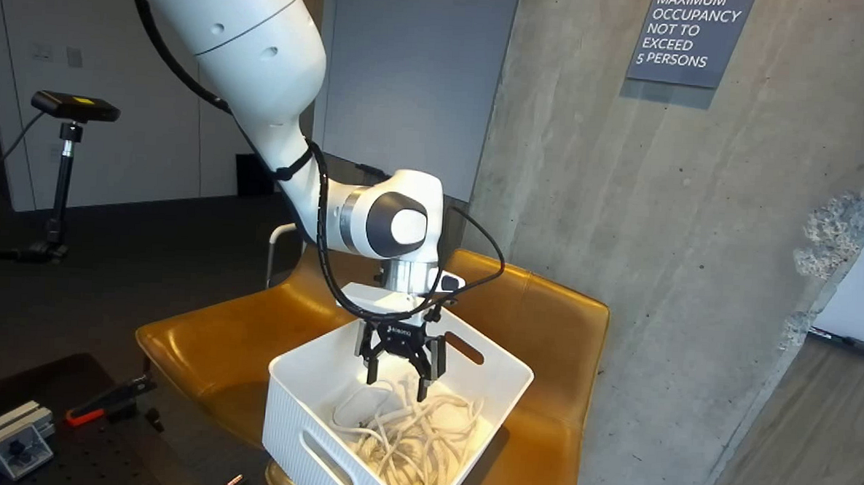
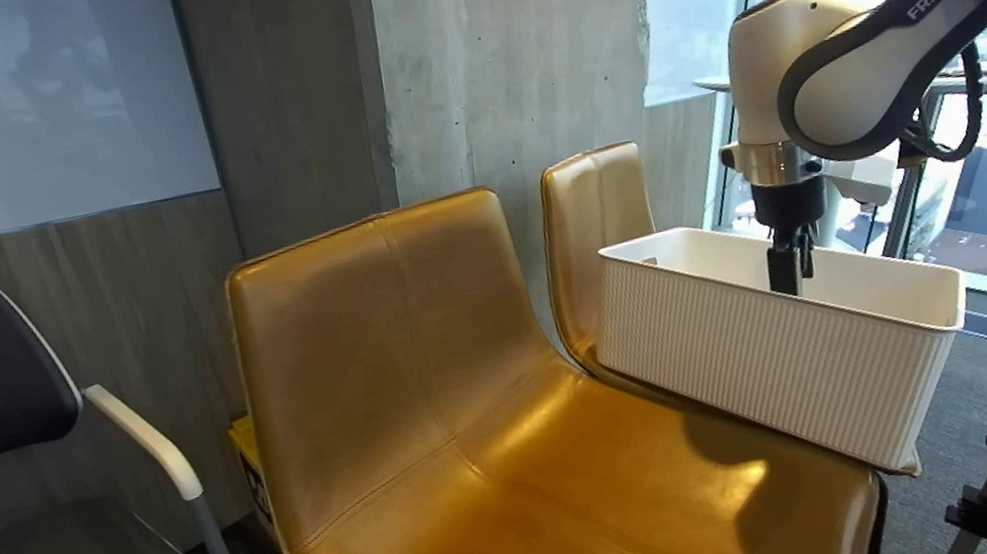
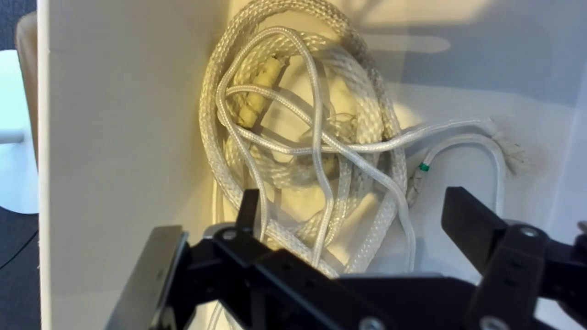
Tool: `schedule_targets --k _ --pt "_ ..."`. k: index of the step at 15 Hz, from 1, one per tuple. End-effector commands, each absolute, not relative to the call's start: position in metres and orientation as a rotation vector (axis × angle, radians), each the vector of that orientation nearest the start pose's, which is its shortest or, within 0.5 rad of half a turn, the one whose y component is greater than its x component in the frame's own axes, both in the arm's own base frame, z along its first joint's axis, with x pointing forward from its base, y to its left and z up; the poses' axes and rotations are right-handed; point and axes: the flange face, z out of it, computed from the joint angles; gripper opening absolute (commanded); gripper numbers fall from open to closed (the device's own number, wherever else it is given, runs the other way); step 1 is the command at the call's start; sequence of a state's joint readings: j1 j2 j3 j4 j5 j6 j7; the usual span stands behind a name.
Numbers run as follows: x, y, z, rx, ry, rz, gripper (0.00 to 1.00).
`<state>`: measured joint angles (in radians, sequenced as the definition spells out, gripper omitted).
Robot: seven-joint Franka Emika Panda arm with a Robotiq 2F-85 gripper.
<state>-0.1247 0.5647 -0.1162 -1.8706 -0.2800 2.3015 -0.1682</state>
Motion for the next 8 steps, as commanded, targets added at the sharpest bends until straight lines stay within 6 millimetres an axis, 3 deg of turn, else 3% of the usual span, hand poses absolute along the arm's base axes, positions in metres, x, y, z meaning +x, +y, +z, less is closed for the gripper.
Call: schedule_targets --k 1,8 --pt "0.622 -0.167 0.182 -3.326 -0.283 0.252 1.0" --pt "0.647 -0.175 0.124 -3.335 -0.588 0.349 1.0"
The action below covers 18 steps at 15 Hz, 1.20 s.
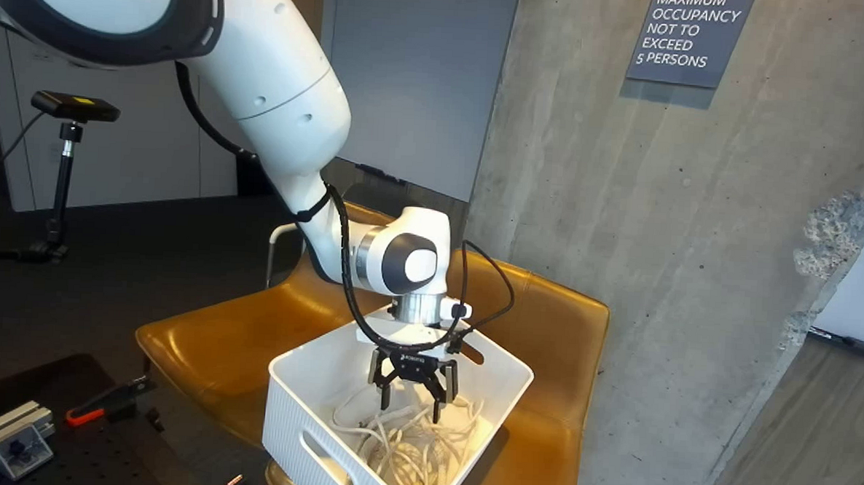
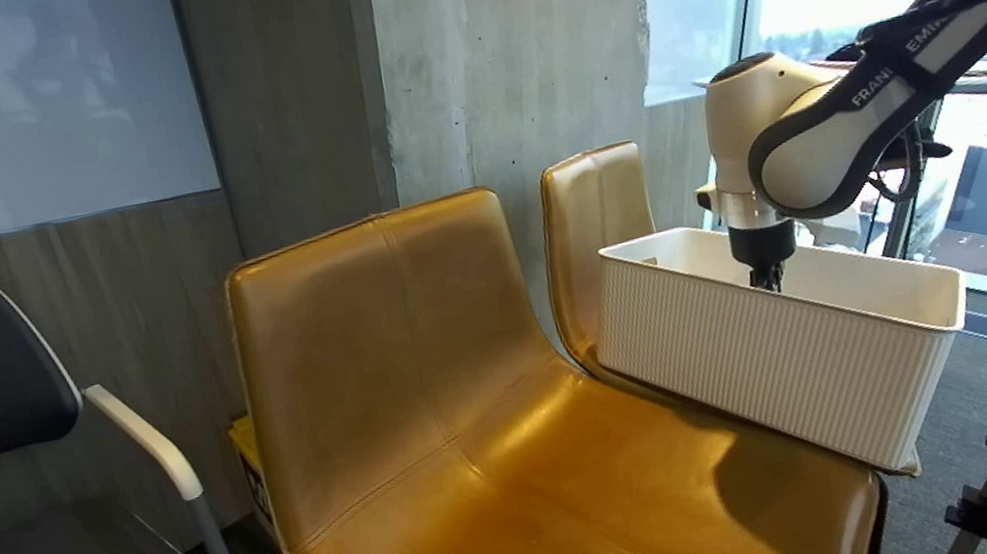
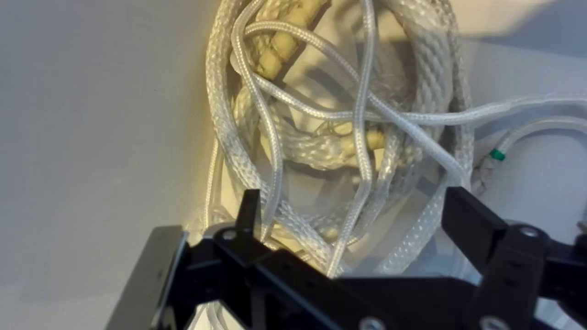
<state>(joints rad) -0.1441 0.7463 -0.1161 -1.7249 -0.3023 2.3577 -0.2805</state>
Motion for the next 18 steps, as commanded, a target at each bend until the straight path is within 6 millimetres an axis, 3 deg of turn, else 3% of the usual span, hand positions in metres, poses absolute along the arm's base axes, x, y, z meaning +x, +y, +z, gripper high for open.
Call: schedule_targets --k 1,5,9,12,18 --pt "0.646 -0.18 0.113 -3.331 -0.612 0.376 1.0" --pt "0.64 -0.193 0.072 -3.294 -0.671 0.471 1.0" --pt "0.639 -0.194 0.049 -3.275 -0.712 0.517 1.0" --pt "0.636 -0.203 0.044 -3.284 -0.739 0.556 1.0" --pt "0.625 -0.262 0.049 -3.345 -0.838 0.737 1.0"
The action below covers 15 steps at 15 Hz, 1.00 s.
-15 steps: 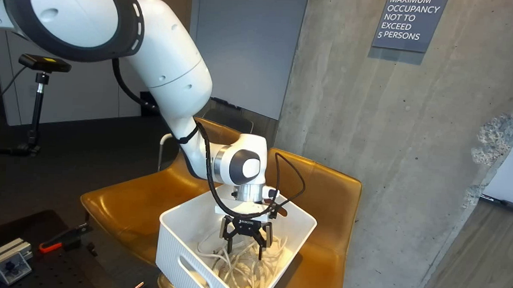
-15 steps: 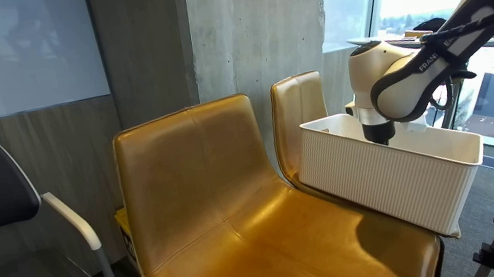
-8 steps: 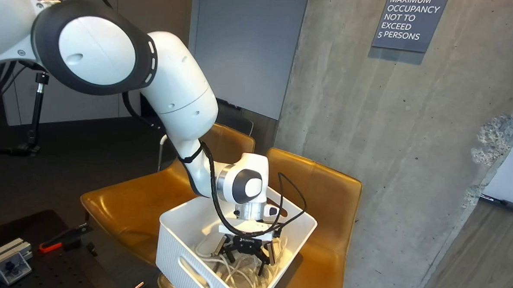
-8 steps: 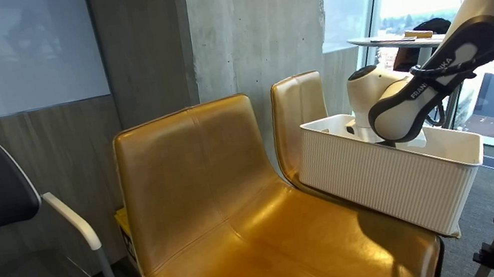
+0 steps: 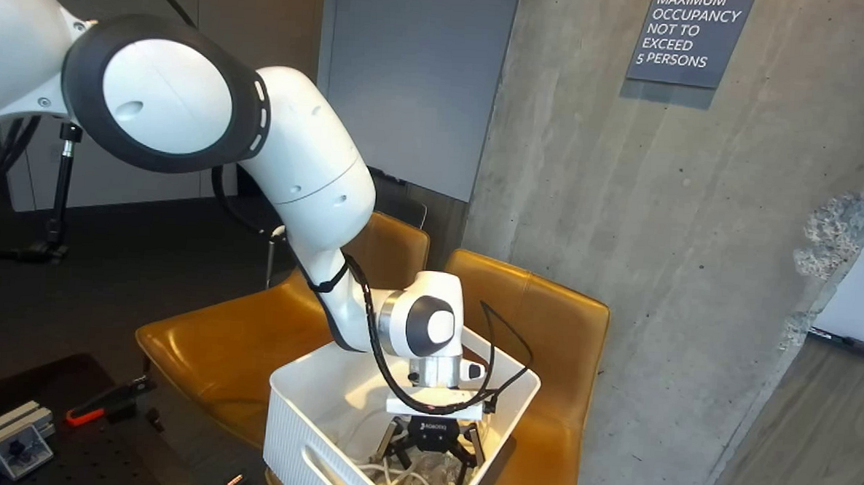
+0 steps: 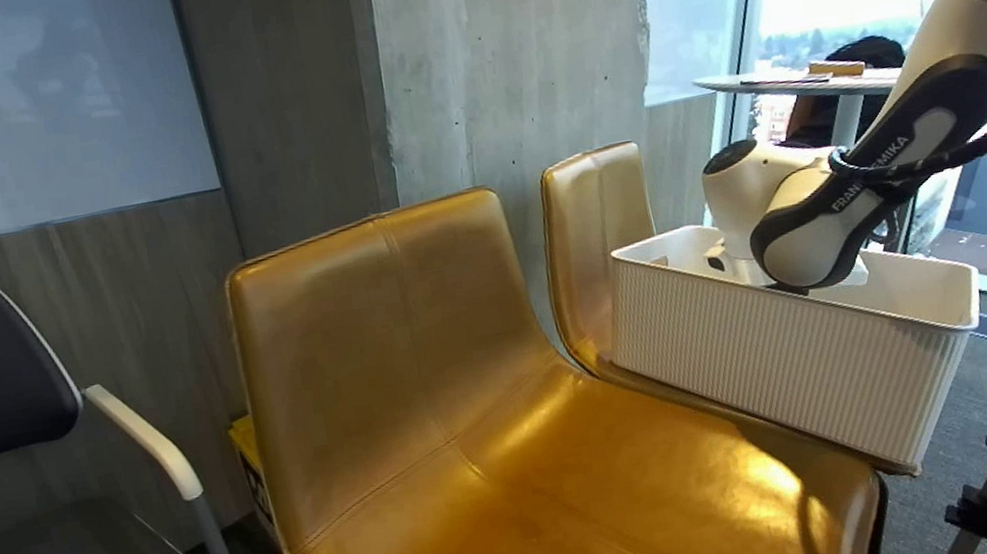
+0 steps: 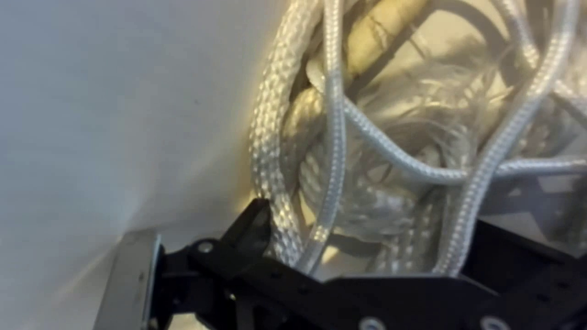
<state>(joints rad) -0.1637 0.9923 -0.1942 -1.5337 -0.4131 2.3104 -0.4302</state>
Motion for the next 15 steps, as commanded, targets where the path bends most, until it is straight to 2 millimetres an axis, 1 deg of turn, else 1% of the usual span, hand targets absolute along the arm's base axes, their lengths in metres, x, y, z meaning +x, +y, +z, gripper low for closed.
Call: schedule_targets --k 1,3,4,5,6,7,8,12,13,14,15 --pt "0.627 -0.269 0.05 -3.356 -0.845 0.749 1.0" --pt "0.631 -0.274 0.05 -3.368 -0.851 0.76 1.0" --pt "0.634 -0.273 0.047 -3.372 -0.853 0.76 0.9" --pt "0.636 -0.271 0.046 -3.374 -0.86 0.762 0.72" --pt "0.638 -0.27 0.045 -3.376 -0.863 0.769 0.66" --pt "0.641 -0.269 0.046 -3.378 -0.86 0.777 0.57" --pt "0.644 -0.268 0.049 -3.383 -0.858 0.78 0.5" --pt "0.656 -0.264 0.068 -3.408 -0.836 0.758 0.19" --pt "0.658 -0.264 0.072 -3.413 -0.837 0.751 0.13" --pt "0.659 -0.264 0.076 -3.418 -0.836 0.747 0.04" --pt "0.661 -0.264 0.08 -3.423 -0.833 0.742 0.01"
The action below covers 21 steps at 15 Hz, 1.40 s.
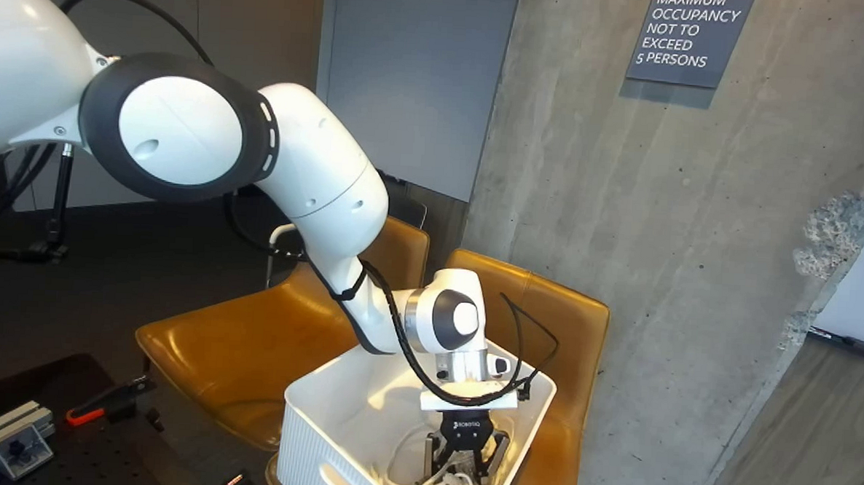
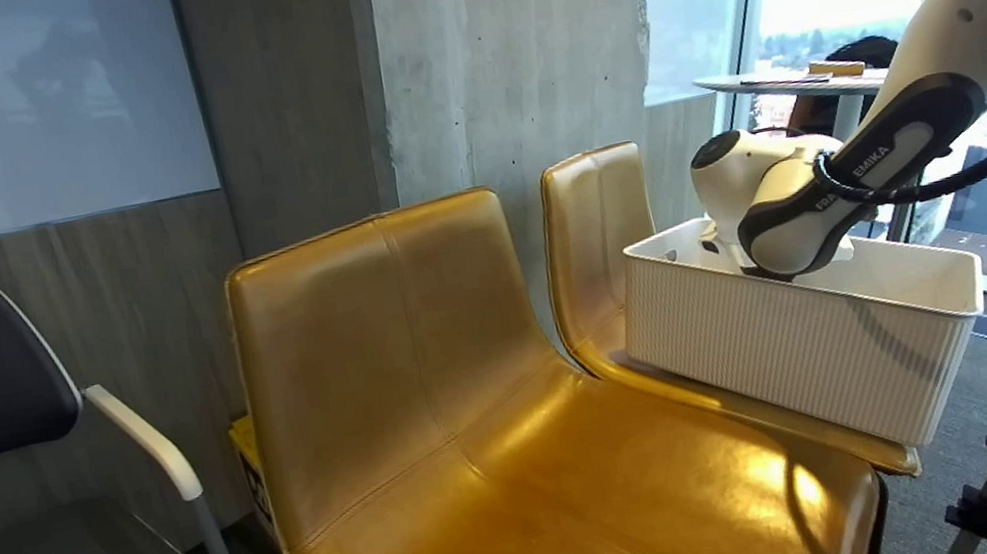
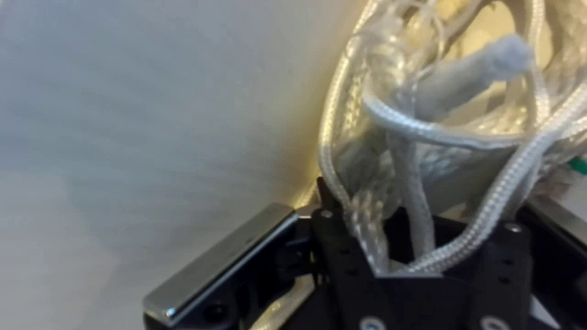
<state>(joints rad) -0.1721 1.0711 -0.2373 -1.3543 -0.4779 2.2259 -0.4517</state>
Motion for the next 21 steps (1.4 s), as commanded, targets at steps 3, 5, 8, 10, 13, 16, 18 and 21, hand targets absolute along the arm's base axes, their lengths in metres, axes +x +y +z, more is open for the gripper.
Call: schedule_targets --k 3,5,8,10,13,16,18,21 --pt "0.666 -0.261 0.096 -3.443 -0.816 0.719 0.0" --pt "0.67 -0.252 0.121 -3.473 -0.745 0.701 0.0" --pt "0.679 -0.23 0.18 -3.517 -0.633 0.62 0.0" --pt "0.687 -0.217 0.222 -3.556 -0.582 0.577 0.0" --pt "0.693 -0.194 0.298 -3.612 -0.534 0.526 0.0" --pt "0.695 -0.165 0.375 -3.66 -0.496 0.462 0.0" --pt "0.697 -0.139 0.426 -3.693 -0.496 0.372 0.0" --pt "0.699 -0.088 0.499 -3.732 -0.544 0.231 0.0"
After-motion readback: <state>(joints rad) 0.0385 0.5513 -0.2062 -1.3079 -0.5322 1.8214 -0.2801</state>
